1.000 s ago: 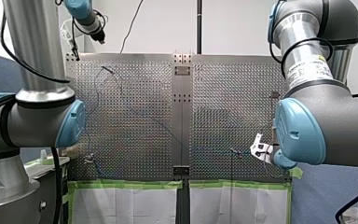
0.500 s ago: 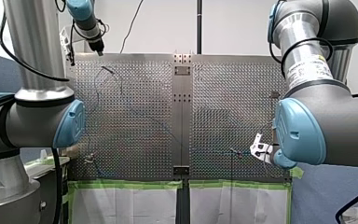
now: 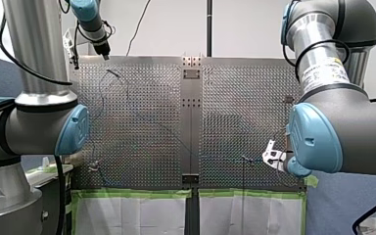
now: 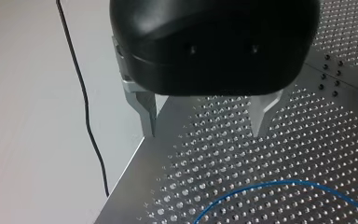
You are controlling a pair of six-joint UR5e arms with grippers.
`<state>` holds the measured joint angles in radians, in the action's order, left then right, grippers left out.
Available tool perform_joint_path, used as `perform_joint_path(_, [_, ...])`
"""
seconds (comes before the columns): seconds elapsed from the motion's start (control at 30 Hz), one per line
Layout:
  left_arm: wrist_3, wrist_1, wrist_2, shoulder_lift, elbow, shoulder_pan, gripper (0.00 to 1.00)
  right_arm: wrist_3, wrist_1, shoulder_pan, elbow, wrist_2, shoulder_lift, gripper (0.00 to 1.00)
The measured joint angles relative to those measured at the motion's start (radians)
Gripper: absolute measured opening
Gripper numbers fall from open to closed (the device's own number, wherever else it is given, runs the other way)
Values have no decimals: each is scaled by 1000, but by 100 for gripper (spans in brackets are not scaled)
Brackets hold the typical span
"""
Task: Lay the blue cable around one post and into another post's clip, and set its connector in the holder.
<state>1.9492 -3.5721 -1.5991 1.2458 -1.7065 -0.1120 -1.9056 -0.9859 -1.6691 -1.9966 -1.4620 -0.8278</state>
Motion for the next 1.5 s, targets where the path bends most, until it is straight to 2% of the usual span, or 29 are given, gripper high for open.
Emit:
perform_joint_path(0.23, [-14,-41,-43,1,0,11,100,1,2,-2,0,0,0,0])
perform_joint_path(0.47, [-18,-50,-99,3,0,15,100,0,0,-2,0,0,0,0])
perform_joint_path(1.1, [-18,-52,-116,4,0,21,100,2,-2,-6,0,0,0,0])
perform_joint_path(1.5, [-22,-66,-175,5,0,22,100,3,-4,-7,0,0,0,0])
